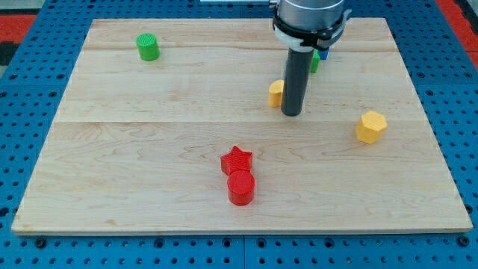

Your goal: Move your arm towards green circle

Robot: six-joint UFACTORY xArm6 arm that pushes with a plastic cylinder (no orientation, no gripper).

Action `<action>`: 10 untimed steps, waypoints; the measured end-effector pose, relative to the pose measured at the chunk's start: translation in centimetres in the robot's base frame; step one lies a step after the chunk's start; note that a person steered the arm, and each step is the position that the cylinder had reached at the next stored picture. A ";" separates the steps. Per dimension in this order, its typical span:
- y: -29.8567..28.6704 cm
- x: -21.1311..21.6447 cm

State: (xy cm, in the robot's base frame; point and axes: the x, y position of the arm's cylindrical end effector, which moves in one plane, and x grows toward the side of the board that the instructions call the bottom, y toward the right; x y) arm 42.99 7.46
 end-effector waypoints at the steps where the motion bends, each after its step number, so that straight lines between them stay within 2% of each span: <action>1: -0.1 2.0; 5: -0.5 2.0; 7: -1.8 -1.1; 9: -12.0 -3.9; 10: -15.6 -6.8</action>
State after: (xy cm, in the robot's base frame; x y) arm 36.19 -8.11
